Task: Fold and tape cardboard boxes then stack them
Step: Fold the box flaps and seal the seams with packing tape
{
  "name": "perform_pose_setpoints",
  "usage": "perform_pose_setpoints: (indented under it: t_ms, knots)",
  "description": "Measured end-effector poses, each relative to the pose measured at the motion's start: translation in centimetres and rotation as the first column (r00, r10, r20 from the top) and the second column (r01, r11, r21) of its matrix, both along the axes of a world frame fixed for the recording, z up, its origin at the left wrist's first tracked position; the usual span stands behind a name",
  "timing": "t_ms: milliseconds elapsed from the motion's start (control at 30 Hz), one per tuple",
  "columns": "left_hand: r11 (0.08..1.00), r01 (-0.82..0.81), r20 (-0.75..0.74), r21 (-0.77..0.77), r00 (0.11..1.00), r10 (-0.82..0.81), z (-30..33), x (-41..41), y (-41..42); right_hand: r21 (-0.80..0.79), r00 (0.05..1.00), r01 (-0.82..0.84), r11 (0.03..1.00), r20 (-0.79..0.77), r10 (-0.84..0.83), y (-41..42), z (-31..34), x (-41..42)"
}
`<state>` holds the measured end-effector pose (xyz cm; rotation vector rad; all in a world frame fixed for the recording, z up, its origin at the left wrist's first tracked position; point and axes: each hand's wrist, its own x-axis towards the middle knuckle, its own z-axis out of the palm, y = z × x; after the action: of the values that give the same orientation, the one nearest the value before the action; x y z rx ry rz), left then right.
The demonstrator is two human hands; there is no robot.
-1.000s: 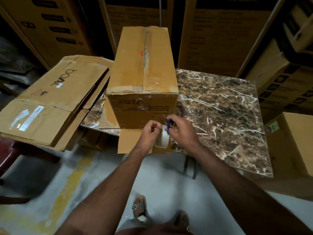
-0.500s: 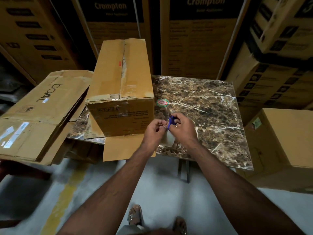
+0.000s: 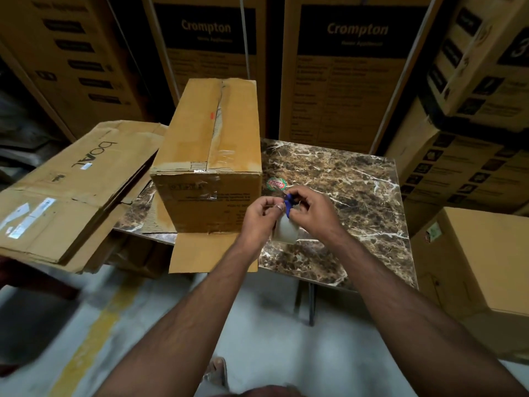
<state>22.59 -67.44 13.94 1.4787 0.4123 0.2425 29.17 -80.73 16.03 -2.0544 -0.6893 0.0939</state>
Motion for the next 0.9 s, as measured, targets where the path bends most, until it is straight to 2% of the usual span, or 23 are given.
perform_pose_setpoints:
  t_ms: [167, 433, 500, 633, 733, 833, 900]
  knots:
    - [0.999, -0.009, -0.027, 0.035, 1.0, 0.01, 0.7, 0.4, 0.1, 0.016, 1.0, -0.022, 1.0, -0.004, 0.022, -0.3, 0.5, 0.6]
    - [0.998, -0.057, -0.023, -0.001, 0.998, 0.057, 2.0, 1.9, -0.3, 0.055, 1.0, 0.001, 0.998, -0.011, -0.001, -0.1, 0.8, 1.4]
    - [0.994, -0.09, -0.047, 0.063, 0.995, 0.093, 2.1, 2.2, -0.5, 0.061, 0.999, 0.03, 0.998, 0.011, -0.031, 0.1, 0.7, 1.0]
    - [0.978, -0.163, -0.075, 0.129, 0.982, 0.173, 2.4, 2.7, -0.8, 0.187, 0.999, 0.045, 0.981, -0.038, -0.038, 0.8, 1.3, 0.6]
    - [0.98, -0.187, -0.077, 0.068, 0.978, 0.191, 2.7, 2.6, -0.6, 0.259, 0.996, 0.055, 0.964, -0.08, -0.036, 1.4, 1.9, 0.7]
    - [0.987, -0.162, -0.001, -0.003, 0.987, 0.162, 3.6, 2.5, -0.4, 0.321, 0.99, 0.071, 0.945, -0.141, -0.027, 1.5, 2.7, 1.1]
    - [0.99, -0.136, 0.024, 0.025, 0.99, 0.136, 4.3, 2.7, -0.2, 0.363, 0.989, 0.075, 0.929, -0.149, -0.022, 1.5, 3.4, 1.7]
